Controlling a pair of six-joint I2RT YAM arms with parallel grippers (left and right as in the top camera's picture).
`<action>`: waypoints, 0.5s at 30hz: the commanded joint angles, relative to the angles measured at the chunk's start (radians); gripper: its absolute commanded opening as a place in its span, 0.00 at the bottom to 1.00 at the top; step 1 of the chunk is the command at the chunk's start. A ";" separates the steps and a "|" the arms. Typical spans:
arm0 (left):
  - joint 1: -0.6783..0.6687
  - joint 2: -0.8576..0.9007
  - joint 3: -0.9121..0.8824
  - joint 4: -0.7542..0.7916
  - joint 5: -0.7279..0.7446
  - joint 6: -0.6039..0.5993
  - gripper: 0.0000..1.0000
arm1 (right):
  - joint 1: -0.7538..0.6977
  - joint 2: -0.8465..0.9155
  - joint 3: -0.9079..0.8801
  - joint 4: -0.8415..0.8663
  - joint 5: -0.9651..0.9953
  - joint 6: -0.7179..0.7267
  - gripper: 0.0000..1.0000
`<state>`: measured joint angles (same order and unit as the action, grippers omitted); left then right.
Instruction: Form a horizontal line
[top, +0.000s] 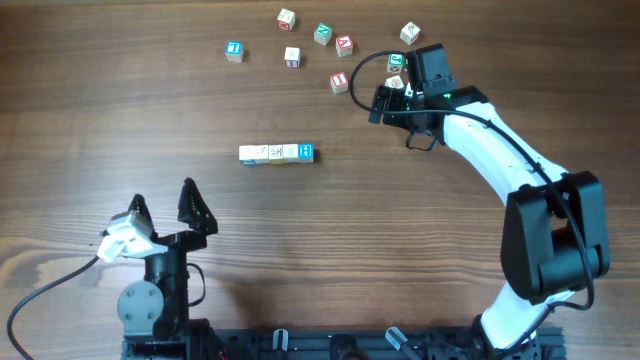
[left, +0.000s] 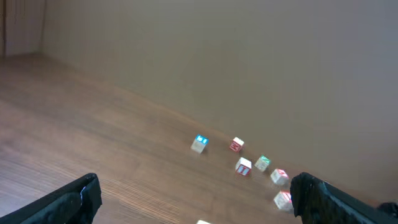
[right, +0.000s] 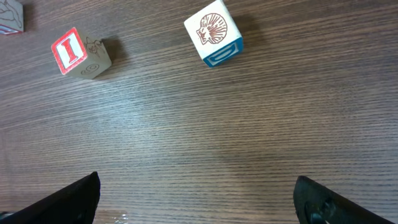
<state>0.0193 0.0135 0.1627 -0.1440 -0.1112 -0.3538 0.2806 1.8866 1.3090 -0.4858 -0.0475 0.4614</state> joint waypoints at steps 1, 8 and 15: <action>-0.012 -0.011 -0.002 0.014 -0.006 0.005 1.00 | 0.002 -0.011 -0.004 0.003 0.013 -0.014 0.99; -0.011 -0.011 -0.002 0.211 -0.006 0.005 1.00 | 0.002 -0.011 -0.004 0.003 0.014 -0.014 1.00; -0.011 -0.011 -0.117 0.243 -0.006 0.005 1.00 | 0.002 -0.011 -0.004 0.003 0.013 -0.014 1.00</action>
<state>0.0120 0.0128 0.1070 0.0986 -0.1112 -0.3538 0.2806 1.8866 1.3090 -0.4858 -0.0471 0.4614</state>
